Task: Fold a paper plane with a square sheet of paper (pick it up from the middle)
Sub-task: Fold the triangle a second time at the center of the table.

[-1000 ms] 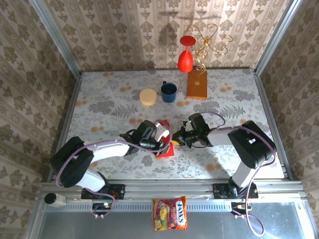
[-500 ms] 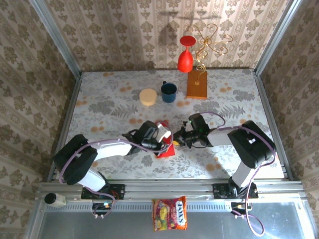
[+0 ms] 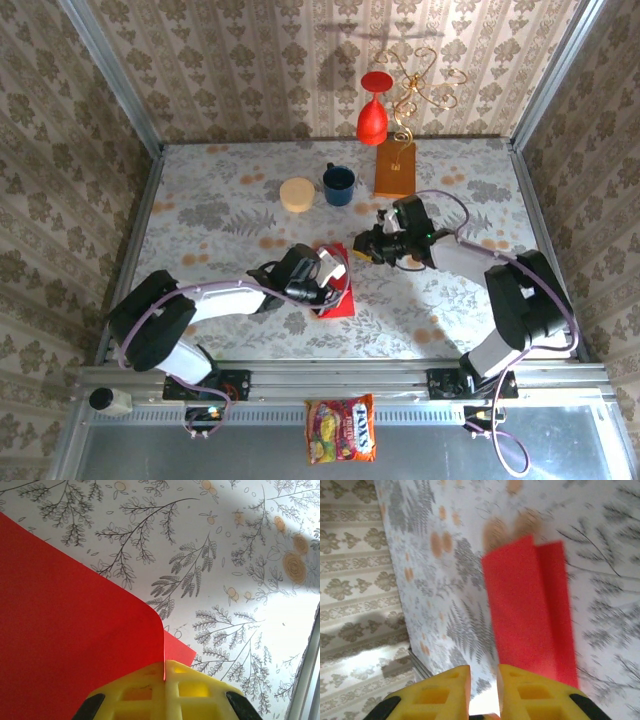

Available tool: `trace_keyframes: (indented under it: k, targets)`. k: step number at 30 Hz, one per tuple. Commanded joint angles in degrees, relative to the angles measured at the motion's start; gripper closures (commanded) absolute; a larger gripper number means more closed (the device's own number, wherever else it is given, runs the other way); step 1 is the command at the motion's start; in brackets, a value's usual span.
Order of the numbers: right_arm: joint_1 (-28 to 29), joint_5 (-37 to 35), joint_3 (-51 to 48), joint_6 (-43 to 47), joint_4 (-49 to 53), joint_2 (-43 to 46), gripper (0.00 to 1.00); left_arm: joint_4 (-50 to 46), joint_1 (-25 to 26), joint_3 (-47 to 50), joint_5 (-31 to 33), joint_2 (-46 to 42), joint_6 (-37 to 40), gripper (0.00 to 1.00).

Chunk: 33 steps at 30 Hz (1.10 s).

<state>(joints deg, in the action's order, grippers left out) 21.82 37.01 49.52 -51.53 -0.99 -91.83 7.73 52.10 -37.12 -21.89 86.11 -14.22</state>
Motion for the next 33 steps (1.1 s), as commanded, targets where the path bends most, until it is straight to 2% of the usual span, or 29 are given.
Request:
trace_keyframes:
  k: [1, 8, 16, 33]
  targets:
    - [1.2, 1.8, 3.6, 2.5, 3.5, -5.1, 0.82, 1.2, 0.3, 1.0, -0.8, 0.0, -1.1, 1.00]
    - [3.8, 1.7, 9.2, 3.0, 3.1, -13.5, 0.88, 1.4, 0.3, 1.4, -0.8, 0.0, -1.1, 1.00]
    - [3.2, -2.5, 11.0, 6.9, 6.0, -20.2, 0.94, 1.4, -0.4, 1.7, -0.2, 0.4, -0.7, 1.00]
    - [2.4, -4.3, 7.6, 7.8, 5.2, -22.3, 0.99, 0.4, -4.9, 2.3, 3.0, 1.5, 1.2, 1.00]
